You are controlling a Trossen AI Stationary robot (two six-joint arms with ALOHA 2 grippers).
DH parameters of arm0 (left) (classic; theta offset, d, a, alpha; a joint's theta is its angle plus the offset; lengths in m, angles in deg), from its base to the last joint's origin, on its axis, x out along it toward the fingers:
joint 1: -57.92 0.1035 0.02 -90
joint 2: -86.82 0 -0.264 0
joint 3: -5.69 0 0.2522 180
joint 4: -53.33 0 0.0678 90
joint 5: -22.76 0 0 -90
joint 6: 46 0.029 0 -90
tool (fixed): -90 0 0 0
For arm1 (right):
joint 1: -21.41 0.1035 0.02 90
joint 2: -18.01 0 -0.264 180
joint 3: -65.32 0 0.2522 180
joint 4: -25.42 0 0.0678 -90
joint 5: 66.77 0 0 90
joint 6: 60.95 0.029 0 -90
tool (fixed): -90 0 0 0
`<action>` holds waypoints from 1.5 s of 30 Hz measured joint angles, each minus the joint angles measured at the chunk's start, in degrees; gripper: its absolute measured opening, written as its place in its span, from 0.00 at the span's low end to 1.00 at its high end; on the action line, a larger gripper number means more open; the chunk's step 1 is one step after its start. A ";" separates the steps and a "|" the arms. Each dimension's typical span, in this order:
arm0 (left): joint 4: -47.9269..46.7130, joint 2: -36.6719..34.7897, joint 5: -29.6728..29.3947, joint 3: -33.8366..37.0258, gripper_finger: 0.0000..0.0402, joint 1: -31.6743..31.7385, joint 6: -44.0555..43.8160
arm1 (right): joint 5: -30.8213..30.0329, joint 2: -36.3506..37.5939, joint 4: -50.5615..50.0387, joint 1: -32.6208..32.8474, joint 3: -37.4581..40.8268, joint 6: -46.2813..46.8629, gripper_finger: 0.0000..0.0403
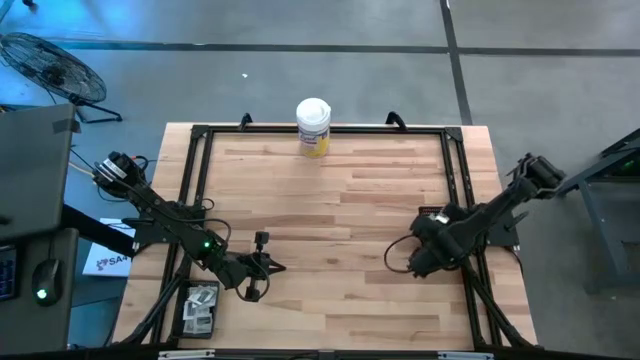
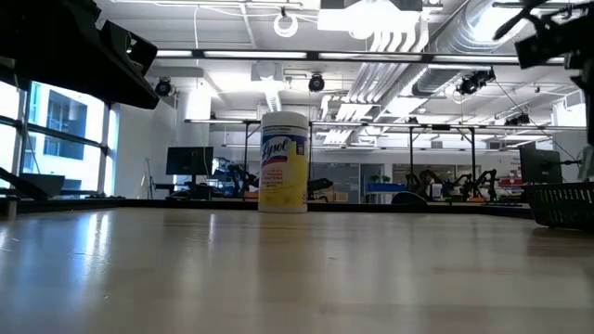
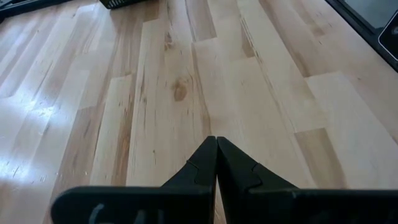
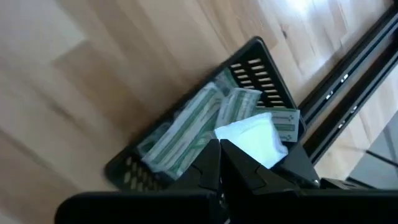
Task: Pick & Place First Aid Supplies
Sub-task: Put the white bandage pad into the right black bin, then return to Home Position
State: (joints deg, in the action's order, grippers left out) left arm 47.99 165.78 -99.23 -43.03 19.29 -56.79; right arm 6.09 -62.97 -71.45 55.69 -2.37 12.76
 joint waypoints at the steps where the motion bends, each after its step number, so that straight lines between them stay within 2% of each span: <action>1: 0.02 0.00 0.01 0.00 0.01 0.00 0.00 | -0.09 1.24 0.91 -0.50 1.55 0.02 0.00; 7: 0.52 0.00 0.00 0.00 0.01 0.00 -0.02 | -0.06 6.19 4.64 -4.50 9.07 0.04 0.00; 11: 0.42 0.00 0.00 0.00 0.01 0.00 0.00 | 3.42 6.81 8.59 -7.08 12.40 -0.27 0.01; 17: 0.42 0.00 0.00 0.00 0.01 0.00 -0.02 | 5.30 6.35 9.07 -9.15 11.95 -0.72 0.06; 26: 0.44 0.00 -0.02 0.00 0.01 0.00 -0.02 | 7.10 6.35 8.38 -9.68 11.93 -2.16 0.22; 34: 0.53 0.00 -0.55 0.00 0.01 0.00 0.00 | 7.70 6.35 8.13 -9.68 10.68 -3.38 0.23; 40: 0.82 0.00 -0.57 0.00 0.01 0.00 -0.02 | 3.55 6.37 10.00 -9.68 4.48 -7.64 0.17; 45: 1.12 0.00 -0.59 0.00 0.01 0.00 -1.01 | -2.34 6.39 16.29 -9.68 0.34 -16.71 0.13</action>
State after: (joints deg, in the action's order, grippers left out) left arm 49.11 165.78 -99.82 -43.03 19.29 -57.79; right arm 3.74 -56.58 -55.16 46.01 -2.03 -3.95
